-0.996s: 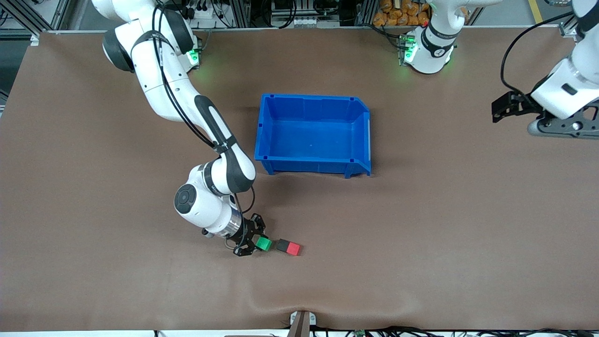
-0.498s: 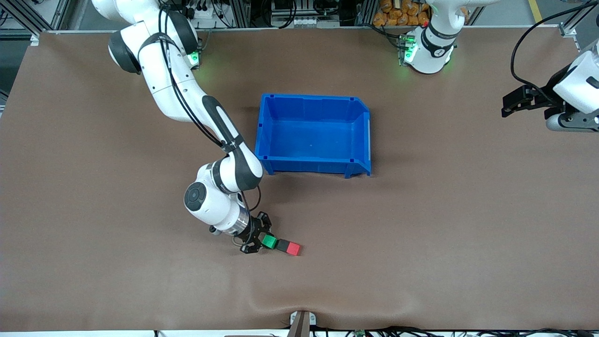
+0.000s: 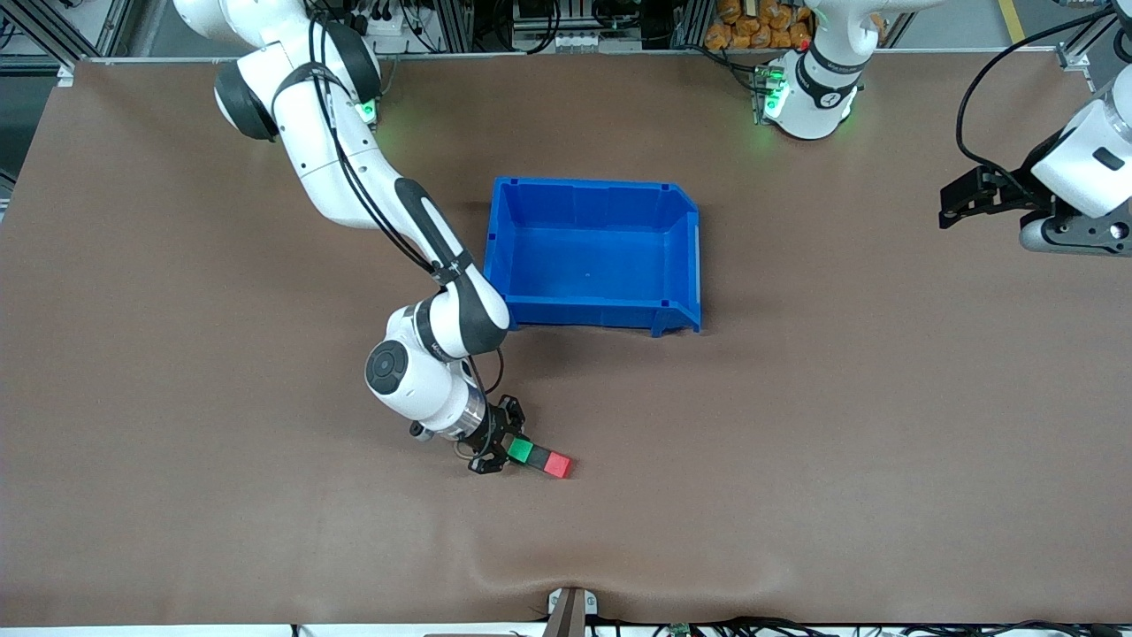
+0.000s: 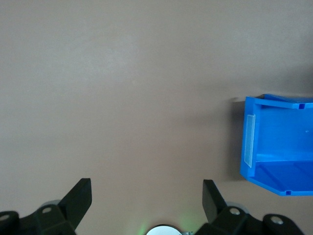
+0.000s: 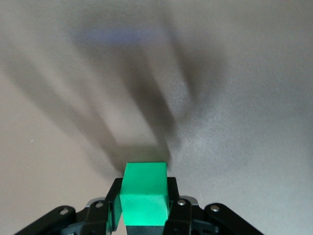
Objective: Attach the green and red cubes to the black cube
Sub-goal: 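Lower the green cube against the black cube's free side with the right gripper, then open the right gripper and lift it away from the cubes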
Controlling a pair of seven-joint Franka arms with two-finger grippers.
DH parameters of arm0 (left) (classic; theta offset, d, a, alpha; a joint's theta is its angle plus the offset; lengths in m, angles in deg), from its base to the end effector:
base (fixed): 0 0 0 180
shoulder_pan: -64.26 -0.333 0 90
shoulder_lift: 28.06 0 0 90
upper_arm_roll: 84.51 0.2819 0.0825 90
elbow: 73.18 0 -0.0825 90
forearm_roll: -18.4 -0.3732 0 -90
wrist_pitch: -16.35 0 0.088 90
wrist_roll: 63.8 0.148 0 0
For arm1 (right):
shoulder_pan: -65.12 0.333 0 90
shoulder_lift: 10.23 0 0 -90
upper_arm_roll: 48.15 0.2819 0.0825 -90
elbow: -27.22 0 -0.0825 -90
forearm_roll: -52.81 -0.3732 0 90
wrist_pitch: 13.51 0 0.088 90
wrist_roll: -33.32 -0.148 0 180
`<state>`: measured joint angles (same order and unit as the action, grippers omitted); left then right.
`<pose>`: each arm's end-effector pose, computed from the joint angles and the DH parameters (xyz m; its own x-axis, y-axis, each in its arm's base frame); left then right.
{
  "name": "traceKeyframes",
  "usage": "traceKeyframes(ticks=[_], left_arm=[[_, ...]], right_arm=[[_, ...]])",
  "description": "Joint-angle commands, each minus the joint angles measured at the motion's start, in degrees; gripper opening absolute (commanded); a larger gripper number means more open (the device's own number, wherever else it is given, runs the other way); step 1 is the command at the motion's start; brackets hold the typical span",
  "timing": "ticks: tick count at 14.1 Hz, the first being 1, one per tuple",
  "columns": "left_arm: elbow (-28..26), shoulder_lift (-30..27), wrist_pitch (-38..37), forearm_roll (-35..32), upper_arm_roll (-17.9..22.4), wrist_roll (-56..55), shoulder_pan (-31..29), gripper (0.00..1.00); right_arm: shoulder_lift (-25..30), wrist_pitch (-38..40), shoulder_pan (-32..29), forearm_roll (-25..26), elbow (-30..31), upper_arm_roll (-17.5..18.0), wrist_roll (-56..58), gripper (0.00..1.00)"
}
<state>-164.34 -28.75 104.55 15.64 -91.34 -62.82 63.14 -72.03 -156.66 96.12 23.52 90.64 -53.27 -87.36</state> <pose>0.5331 -0.0463 0.5441 0.9926 -0.1148 -0.0405 -0.1168 -0.9920 -0.0489 0.6801 0.3629 0.1351 -0.3326 -0.8470 -0.4146 -0.9207 0.3868 -0.0515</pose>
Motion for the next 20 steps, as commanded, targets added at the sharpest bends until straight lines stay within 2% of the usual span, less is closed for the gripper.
traceKeyframes(ticks=[1, 3, 4, 8, 11, 14, 20], left_arm=[[0.5, 0.1, 0.3, 0.3, -0.1, 4.5, -0.8, 1.00], [0.0, -0.1, 0.0, 0.3, -0.3, 5.0, -1.1, 1.00], [0.0, -0.1, -0.1, 0.3, -0.4, 5.1, -1.1, 1.00], [0.0, -0.2, -0.1, 0.4, -0.5, 5.1, -1.1, 1.00], [0.1, -0.2, 0.4, 0.4, -0.4, 4.8, -1.2, 1.00], [0.2, -0.2, 0.6, 0.4, -0.4, 4.0, -1.2, 1.00], [0.1, -0.2, 1.1, 0.9, -0.4, 4.1, -1.2, 1.00]], right_arm=[[-1.2, 0.7, 0.5, 4.9, -2.2, -0.2, -0.6, 0.00], [-1.1, 0.8, 1.0, 5.0, -2.2, -0.2, 2.7, 0.01], [-1.0, 0.8, 1.3, 5.0, -2.2, -0.2, 4.2, 0.07], [-0.6, 0.9, 0.6, 4.1, -2.1, 0.0, 3.9, 1.00], [0.8, 0.9, 0.0, 3.2, -2.0, 0.0, 3.9, 1.00], [2.3, 4.6, -0.9, 3.5, -2.2, -0.3, 4.3, 1.00], [4.7, 5.1, -2.7, 3.3, -2.0, -0.4, 4.4, 1.00]])
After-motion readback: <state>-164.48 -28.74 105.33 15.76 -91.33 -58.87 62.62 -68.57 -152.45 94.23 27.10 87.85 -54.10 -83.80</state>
